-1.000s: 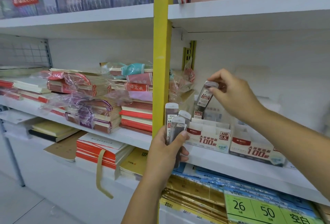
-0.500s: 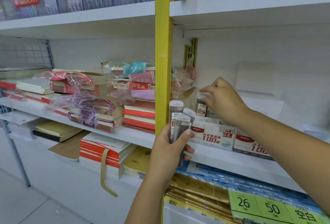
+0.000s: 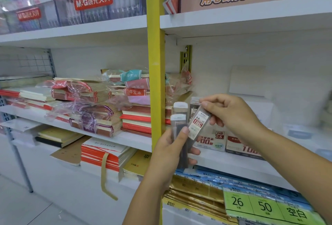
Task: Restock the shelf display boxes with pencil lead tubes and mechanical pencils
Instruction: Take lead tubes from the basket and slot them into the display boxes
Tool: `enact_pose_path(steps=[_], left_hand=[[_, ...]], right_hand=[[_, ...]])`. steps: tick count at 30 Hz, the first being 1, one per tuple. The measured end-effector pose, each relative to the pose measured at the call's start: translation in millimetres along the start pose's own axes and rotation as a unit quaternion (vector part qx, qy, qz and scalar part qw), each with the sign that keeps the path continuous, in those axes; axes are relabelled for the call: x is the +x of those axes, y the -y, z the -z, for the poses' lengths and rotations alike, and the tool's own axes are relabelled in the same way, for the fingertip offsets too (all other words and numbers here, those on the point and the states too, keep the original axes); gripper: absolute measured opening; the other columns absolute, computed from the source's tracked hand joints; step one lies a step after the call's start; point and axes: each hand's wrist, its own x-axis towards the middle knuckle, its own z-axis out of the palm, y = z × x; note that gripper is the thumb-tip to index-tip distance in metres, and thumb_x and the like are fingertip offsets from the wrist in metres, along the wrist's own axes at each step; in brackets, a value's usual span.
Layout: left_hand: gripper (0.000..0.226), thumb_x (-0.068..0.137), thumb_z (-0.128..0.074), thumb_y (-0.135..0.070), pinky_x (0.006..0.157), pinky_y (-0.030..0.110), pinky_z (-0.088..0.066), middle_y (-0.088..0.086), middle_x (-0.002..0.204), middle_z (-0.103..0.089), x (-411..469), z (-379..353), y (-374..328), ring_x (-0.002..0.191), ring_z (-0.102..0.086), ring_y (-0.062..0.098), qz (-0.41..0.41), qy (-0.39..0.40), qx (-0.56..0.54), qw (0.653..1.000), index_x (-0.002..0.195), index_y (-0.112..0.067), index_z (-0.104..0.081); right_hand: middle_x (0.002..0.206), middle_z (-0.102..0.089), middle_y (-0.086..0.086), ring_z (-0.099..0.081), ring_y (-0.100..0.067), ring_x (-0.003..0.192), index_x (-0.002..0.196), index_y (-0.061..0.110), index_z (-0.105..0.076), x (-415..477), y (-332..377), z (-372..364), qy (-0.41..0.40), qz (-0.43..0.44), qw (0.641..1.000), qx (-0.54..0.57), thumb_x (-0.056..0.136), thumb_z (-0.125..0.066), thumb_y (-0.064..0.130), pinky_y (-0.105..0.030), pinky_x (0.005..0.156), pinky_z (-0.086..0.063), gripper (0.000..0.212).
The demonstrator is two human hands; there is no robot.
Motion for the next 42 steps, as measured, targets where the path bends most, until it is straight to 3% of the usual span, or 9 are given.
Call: enact_pose_path(steps=[5, 11, 15, 20, 25, 30, 36, 39, 42], left_hand=[[0.021, 0.088, -0.059, -0.055, 0.050, 0.024, -0.048, 0.001, 0.087, -0.073, 2, 4, -2, 0.064, -0.060, 0.010, 0.006, -0.018, 0.007, 1.000, 0.101, -0.043, -0.071], [0.016, 0.095, -0.058, -0.052, 0.053, 0.028, -0.046, 0.001, 0.080, -0.069, 3, 8, 3, 0.062, -0.055, 0.014, 0.014, -0.016, 0.018, 1.000, 0.102, -0.044, -0.070], [0.013, 0.099, -0.056, -0.044, 0.048, 0.021, -0.047, -0.006, 0.094, -0.077, 8, 12, 7, 0.059, -0.060, 0.008, -0.008, -0.046, 0.033, 0.998, 0.097, -0.038, -0.067], [0.029, 0.099, -0.054, -0.044, 0.045, 0.018, -0.043, -0.009, 0.059, -0.059, 16, 22, 11, 0.048, -0.050, 0.006, -0.010, -0.071, 0.061, 0.996, 0.091, -0.016, -0.060], [0.017, 0.101, -0.048, -0.023, 0.047, 0.025, -0.041, 0.003, 0.074, -0.059, 19, 25, 10, 0.053, -0.048, 0.010, 0.024, -0.039, -0.001, 0.999, 0.092, -0.022, -0.062], [0.016, 0.105, -0.049, -0.028, 0.063, 0.020, -0.056, -0.004, 0.095, -0.077, 16, 27, 11, 0.075, -0.073, 0.011, -0.003, -0.011, 0.041, 0.999, 0.114, -0.030, -0.062], [0.020, 0.102, -0.054, -0.027, 0.070, 0.025, -0.061, -0.004, 0.101, -0.078, 15, 27, 10, 0.089, -0.076, 0.016, -0.021, -0.009, 0.035, 0.999, 0.119, -0.035, -0.061], [0.020, 0.101, -0.056, -0.028, 0.069, 0.026, -0.060, -0.002, 0.101, -0.078, 15, 25, 9, 0.084, -0.075, 0.015, -0.028, -0.004, 0.041, 0.999, 0.119, -0.033, -0.062], [0.021, 0.101, -0.057, -0.028, 0.066, 0.026, -0.059, 0.001, 0.100, -0.077, 15, 20, 10, 0.077, -0.073, 0.014, -0.038, 0.005, 0.040, 0.998, 0.121, -0.030, -0.063]], right_hand=[[0.082, -0.075, -0.008, -0.068, -0.019, 0.063, 0.093, 0.026, -0.071, 3, -5, 13, 0.039, -0.042, 0.996, 0.075, 0.093, -0.062, 0.025, -0.023, 0.052, -0.050, 0.010], [0.089, -0.075, -0.006, -0.067, -0.015, 0.071, 0.110, 0.026, -0.066, 3, -10, 14, 0.104, -0.034, 0.992, 0.068, 0.092, -0.064, 0.017, -0.020, 0.061, -0.052, 0.021], [0.089, -0.075, 0.008, -0.070, -0.006, 0.071, 0.106, 0.031, -0.062, 17, -3, 25, -0.053, 0.034, 0.998, -0.012, 0.090, -0.065, 0.017, -0.017, 0.056, -0.052, 0.021], [0.092, -0.069, 0.012, -0.067, -0.006, 0.081, 0.099, 0.029, -0.056, 44, 0, 21, -0.093, 0.130, 0.974, -0.161, 0.090, -0.067, 0.018, -0.022, 0.070, -0.053, 0.018], [0.090, -0.059, 0.010, -0.059, -0.010, 0.080, 0.101, 0.023, -0.057, 59, -14, -3, -0.018, 0.198, 0.910, -0.365, 0.091, -0.064, 0.021, -0.028, 0.070, -0.051, 0.012], [0.094, -0.051, 0.004, -0.054, -0.012, 0.080, 0.100, 0.022, -0.066, 75, -28, -4, -0.023, 0.138, 0.911, -0.388, 0.087, -0.068, 0.027, -0.027, 0.070, -0.042, 0.014], [0.101, -0.048, 0.000, -0.052, -0.017, 0.089, 0.123, 0.022, -0.065, 68, -34, -7, -0.013, 0.120, 0.878, -0.464, 0.095, -0.057, 0.030, -0.028, 0.075, -0.041, 0.030], [0.098, -0.058, 0.011, -0.054, -0.004, 0.084, 0.118, 0.028, -0.067, 46, -23, -8, -0.030, 0.130, 0.930, -0.343, 0.097, -0.051, 0.033, -0.023, 0.074, -0.040, 0.026], [0.083, -0.068, 0.024, -0.062, 0.006, 0.070, 0.105, 0.042, -0.066, 20, -10, -12, 0.074, 0.048, 0.984, -0.156, 0.092, -0.055, 0.043, -0.015, 0.060, -0.045, 0.017]])
